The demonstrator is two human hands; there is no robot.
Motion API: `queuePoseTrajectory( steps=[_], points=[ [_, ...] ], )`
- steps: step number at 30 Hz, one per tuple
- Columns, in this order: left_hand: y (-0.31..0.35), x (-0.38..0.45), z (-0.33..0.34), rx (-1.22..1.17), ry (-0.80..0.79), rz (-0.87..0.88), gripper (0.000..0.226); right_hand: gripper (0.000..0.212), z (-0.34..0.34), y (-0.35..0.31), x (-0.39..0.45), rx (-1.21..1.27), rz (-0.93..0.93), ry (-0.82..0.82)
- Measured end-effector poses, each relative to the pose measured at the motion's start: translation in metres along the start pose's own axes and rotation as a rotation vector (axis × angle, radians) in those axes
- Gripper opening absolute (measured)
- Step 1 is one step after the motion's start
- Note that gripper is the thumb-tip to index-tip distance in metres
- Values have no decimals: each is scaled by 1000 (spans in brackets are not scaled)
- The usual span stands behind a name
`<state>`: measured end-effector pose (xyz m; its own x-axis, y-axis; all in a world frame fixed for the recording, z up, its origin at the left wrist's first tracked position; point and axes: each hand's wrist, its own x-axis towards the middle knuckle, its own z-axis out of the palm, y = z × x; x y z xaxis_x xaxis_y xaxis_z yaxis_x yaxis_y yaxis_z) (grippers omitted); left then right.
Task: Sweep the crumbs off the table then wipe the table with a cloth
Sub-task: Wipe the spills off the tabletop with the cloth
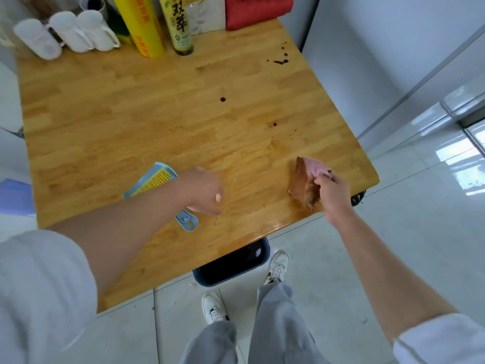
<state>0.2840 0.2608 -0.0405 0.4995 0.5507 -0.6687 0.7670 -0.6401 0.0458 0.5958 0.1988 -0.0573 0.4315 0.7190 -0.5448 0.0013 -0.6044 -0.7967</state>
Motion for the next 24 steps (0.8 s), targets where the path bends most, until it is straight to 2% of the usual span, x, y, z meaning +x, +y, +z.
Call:
queuePoseTrajectory(
  steps=[3,7,10,14,16,17,19,21,22,23,24],
  points=[
    [20,33,-23,-108,85,-106,58,20,-50,-18,31,-26,-59,108],
    [34,67,-33,-263,44,-349,98,20,-116,-44,76,-25,-159,289],
    [35,76,-26,-443,17,-442,111,22,-133,-42,107,-155,-190,302],
    [40,83,-22,-553,23,-479,112,37,-110,-18,113,-579,-274,142],
    [40,84,-23,-570,22,-495,113,51,-82,0,98,-609,-362,118],
    [40,84,-24,-577,21,-502,113,55,-63,8,89,-590,-357,51],
    [40,85,-25,-575,24,-506,113,46,-21,22,65,-648,-432,-223],
    [41,85,-25,-556,31,-505,113,36,2,32,47,-818,-612,-557],
    [41,85,-26,-549,30,-506,114,35,-2,30,50,-845,-697,-630],
    [42,85,-26,-551,27,-509,113,33,-13,23,61,-825,-726,-609],
    [42,85,-26,-551,25,-511,113,32,-31,14,76,-800,-678,-507]
  ],
)
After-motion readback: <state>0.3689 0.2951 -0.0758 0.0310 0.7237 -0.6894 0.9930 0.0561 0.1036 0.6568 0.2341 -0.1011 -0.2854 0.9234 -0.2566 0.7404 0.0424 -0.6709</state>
